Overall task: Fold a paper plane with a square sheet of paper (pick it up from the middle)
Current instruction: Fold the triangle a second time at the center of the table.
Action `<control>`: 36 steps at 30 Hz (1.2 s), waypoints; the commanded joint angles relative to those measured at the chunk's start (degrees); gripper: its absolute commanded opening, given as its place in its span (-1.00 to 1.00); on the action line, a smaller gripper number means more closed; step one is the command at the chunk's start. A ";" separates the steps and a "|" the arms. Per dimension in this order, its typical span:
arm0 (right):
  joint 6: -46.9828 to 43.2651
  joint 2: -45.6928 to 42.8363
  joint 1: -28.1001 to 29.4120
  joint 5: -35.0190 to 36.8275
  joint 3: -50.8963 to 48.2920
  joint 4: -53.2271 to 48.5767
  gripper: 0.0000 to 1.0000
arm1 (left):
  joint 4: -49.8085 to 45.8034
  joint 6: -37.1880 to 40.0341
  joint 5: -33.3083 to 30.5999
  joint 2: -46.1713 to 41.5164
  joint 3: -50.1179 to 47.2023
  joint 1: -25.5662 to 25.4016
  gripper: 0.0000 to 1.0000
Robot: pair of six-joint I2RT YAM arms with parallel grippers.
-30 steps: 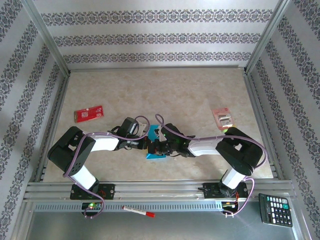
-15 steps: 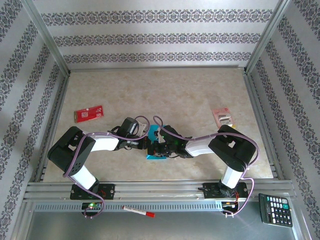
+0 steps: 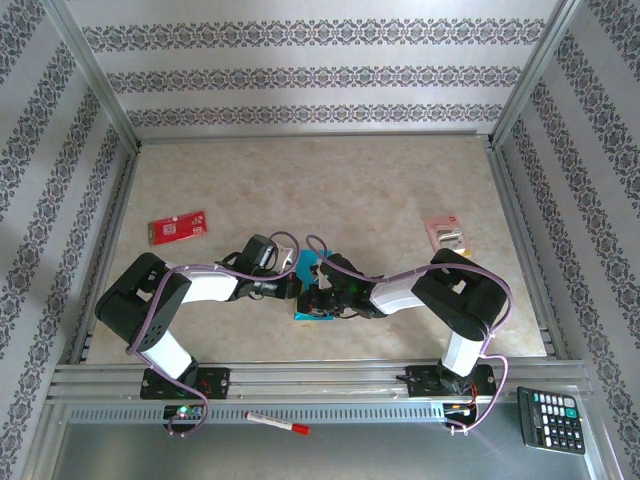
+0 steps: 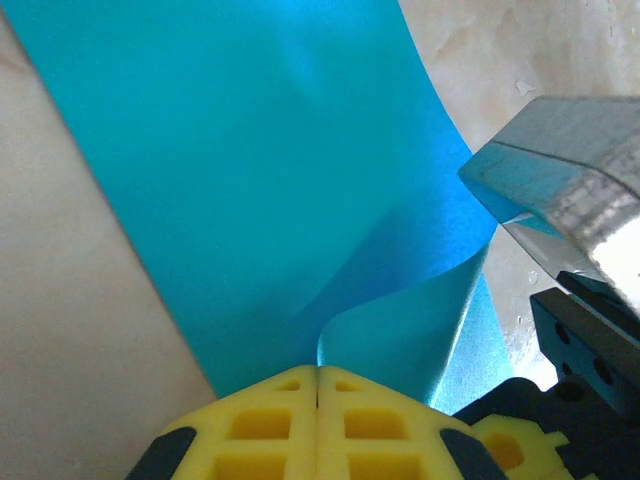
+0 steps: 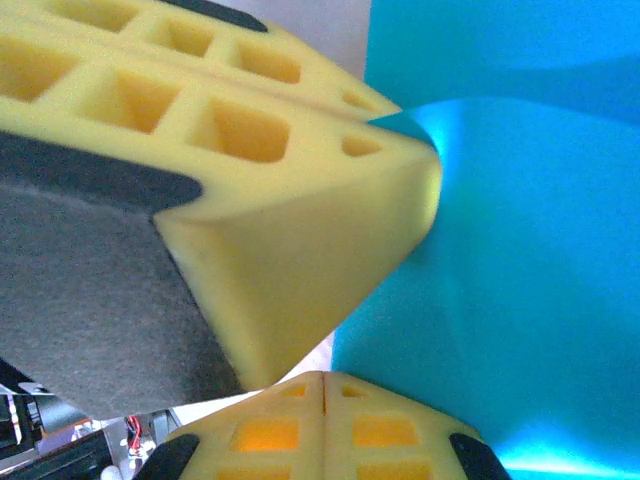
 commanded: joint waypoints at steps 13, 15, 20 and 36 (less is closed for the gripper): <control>-0.01 -2.94 1.45 0.50 0.35 -1.08 -1.00 | -7.16 0.94 -4.80 3.03 -0.90 -0.20 -1.00; -0.09 -3.01 1.77 0.52 0.52 -1.26 -1.00 | -7.26 0.96 -4.80 3.08 -0.90 -0.19 -1.00; 0.14 -1.06 2.13 0.54 0.28 -1.07 -1.00 | -7.27 1.01 -4.82 2.90 -0.85 -0.18 -1.00; -0.04 -3.30 2.35 1.05 -0.77 -2.18 -1.00 | -7.11 1.04 -4.80 3.12 -0.75 -0.21 -1.00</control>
